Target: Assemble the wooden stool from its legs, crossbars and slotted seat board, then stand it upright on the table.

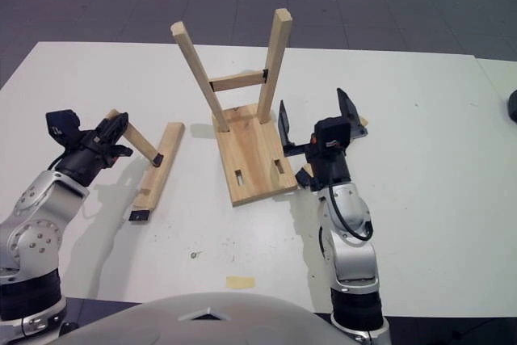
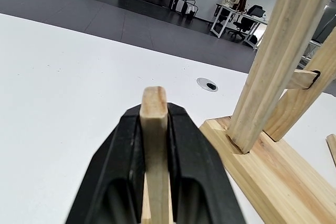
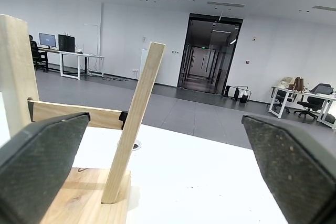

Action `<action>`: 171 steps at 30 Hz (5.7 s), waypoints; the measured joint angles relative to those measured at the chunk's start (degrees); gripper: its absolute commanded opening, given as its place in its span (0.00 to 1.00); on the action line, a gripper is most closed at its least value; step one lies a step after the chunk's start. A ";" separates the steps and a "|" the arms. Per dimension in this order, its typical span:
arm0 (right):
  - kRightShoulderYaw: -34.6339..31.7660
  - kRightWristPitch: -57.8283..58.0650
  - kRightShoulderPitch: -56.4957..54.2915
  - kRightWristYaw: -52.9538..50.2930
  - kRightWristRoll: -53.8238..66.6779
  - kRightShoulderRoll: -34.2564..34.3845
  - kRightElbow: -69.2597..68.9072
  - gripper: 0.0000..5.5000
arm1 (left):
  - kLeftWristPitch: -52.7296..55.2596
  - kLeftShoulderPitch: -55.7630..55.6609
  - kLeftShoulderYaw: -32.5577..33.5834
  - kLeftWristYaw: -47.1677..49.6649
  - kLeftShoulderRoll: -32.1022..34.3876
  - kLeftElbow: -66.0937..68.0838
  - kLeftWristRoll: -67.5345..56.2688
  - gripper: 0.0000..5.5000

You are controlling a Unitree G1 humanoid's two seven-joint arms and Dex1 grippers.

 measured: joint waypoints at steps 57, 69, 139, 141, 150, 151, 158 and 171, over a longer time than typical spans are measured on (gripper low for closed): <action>1.06 0.07 -2.10 -1.22 -2.39 1.15 3.41 0.98 | -5.50 -11.53 -5.56 -6.03 -0.23 1.45 10.73 0.65; 1.31 0.03 -2.53 -1.03 -3.16 1.47 5.19 0.98 | -8.05 -21.65 -7.13 -10.38 0.83 13.34 15.30 0.98; 2.89 1.77 -1.39 -1.08 -4.16 2.31 3.17 0.98 | -14.29 -21.55 -8.73 -17.93 2.34 21.76 19.89 0.98; 3.34 1.77 -1.38 -1.09 -4.19 2.45 3.16 0.98 | -12.89 -21.86 -8.16 -17.73 2.23 21.33 19.24 0.98; 3.49 1.66 -1.34 -1.41 -4.50 2.77 3.13 0.98 | 2.55 -26.73 2.26 -15.25 8.49 7.05 6.99 0.98; 3.51 1.65 -1.14 -1.80 -4.64 2.83 3.04 0.98 | 5.07 -24.97 2.81 -16.33 10.29 5.40 5.95 0.98; 3.80 0.91 0.90 -3.39 -5.16 3.42 2.95 0.98 | 14.70 -8.60 1.35 -22.31 17.02 4.56 5.18 0.98; 4.39 -0.44 0.37 -3.43 -5.83 4.09 4.41 0.98 | 11.61 -1.82 -16.00 -25.17 20.28 10.92 19.68 0.83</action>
